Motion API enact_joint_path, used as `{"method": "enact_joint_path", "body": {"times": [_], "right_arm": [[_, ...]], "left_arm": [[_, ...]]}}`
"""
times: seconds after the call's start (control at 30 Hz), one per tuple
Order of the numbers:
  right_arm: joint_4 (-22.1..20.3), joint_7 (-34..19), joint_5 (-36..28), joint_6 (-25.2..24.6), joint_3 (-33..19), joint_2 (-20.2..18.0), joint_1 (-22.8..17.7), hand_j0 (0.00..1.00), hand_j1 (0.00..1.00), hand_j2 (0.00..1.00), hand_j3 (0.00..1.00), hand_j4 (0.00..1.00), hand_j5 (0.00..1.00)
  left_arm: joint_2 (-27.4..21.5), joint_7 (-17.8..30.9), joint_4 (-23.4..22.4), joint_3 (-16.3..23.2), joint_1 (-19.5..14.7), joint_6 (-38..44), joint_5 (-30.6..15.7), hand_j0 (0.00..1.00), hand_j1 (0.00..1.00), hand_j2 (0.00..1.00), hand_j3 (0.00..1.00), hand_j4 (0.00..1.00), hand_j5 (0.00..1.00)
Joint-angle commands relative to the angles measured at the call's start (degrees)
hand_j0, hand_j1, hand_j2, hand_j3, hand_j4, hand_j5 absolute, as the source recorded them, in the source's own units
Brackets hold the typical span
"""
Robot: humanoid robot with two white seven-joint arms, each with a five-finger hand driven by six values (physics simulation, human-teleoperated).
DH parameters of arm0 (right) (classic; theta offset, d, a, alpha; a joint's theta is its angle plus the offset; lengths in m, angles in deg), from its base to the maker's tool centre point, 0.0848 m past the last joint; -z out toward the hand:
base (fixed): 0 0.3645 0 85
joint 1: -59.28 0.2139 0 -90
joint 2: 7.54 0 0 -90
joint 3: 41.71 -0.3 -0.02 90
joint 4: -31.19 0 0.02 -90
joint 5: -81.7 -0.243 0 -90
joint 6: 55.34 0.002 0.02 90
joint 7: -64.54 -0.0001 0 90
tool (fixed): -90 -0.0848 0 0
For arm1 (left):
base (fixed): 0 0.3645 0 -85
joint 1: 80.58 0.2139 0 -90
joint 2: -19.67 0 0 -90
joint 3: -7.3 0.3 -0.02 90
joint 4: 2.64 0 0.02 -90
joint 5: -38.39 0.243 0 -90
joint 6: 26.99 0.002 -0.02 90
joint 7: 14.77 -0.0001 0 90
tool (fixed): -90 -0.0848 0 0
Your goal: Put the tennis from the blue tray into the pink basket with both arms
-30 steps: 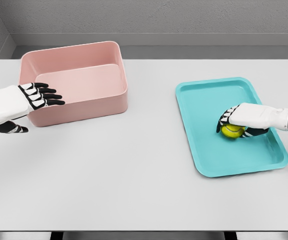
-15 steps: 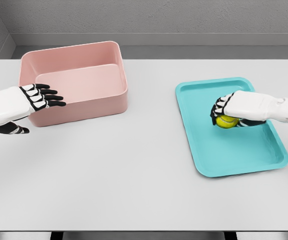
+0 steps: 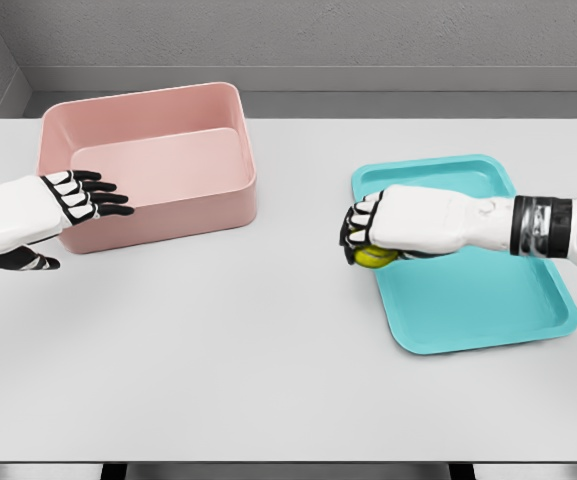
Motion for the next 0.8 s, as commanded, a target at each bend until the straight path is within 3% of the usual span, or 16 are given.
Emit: {"method": "enact_joint_path", "body": {"times": [0.0,0.23,0.47,0.7,0.77], "right_arm": [[-0.1,-0.8,0.2,-0.1,0.1,3.6,0.0,0.42,0.42,0.42,0.42,0.42,0.42],[0.7,-2.6,5.2,-0.1,6.2,14.4,3.0,0.42,0.42,0.42,0.42,0.42,0.42],[11.3,-2.7,9.7,-0.1,11.0,24.6,6.2,0.42,0.42,0.42,0.42,0.42,0.42],[17.9,-2.6,11.5,-0.1,13.1,29.2,6.4,0.43,0.43,0.43,0.43,0.43,0.43],[18.1,-2.6,12.4,-0.1,13.1,29.5,6.3,0.43,0.43,0.43,0.43,0.43,0.43]], "left_arm": [[-0.1,0.0,0.0,0.0,0.0,0.1,-0.3,1.00,1.00,1.00,1.00,1.00,1.00],[0.0,0.0,0.0,0.1,0.1,0.1,-0.3,1.00,1.00,1.00,1.00,1.00,1.00],[0.0,-0.1,0.0,0.1,0.0,0.1,-0.3,1.00,1.00,1.00,1.00,1.00,1.00],[-0.1,0.0,0.0,0.1,0.0,0.1,-0.3,1.00,1.00,1.00,1.00,1.00,1.00],[-0.2,0.0,0.0,0.0,0.0,0.1,-0.3,1.00,1.00,1.00,1.00,1.00,1.00]]}}
